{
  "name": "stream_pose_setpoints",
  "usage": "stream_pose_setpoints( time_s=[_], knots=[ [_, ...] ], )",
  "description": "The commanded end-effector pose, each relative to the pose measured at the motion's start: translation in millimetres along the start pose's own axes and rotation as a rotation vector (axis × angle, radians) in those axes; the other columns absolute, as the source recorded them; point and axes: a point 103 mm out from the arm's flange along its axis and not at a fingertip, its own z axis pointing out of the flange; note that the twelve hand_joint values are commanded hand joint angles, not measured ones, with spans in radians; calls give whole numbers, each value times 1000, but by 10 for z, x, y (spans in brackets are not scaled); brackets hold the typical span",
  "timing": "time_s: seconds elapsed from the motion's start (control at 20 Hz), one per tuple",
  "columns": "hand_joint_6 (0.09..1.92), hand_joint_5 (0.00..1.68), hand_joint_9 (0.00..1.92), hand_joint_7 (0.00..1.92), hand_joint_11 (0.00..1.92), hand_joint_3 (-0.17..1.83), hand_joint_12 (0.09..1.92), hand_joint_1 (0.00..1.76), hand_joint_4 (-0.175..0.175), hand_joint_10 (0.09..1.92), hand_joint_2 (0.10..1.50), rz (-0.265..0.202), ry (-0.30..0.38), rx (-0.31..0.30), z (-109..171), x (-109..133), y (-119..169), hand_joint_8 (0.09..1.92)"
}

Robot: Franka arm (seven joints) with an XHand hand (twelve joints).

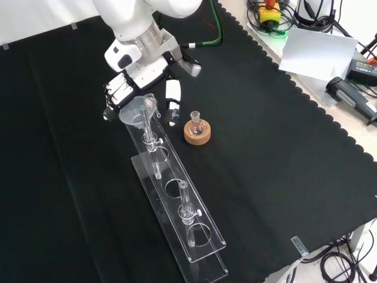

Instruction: Pick up the funnel from the transparent funnel stand.

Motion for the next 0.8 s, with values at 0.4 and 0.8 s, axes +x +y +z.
stream_pose_setpoints(
  time_s=[0.4,0.8],
  knots=[
    [87,340,189,444,0,21,1163,533,15,841,750,8,-19,-12,18,8,-23,584],
    [87,523,498,758,0,62,1432,772,8,717,768,18,-36,-146,-22,-35,-183,614]
  ],
)
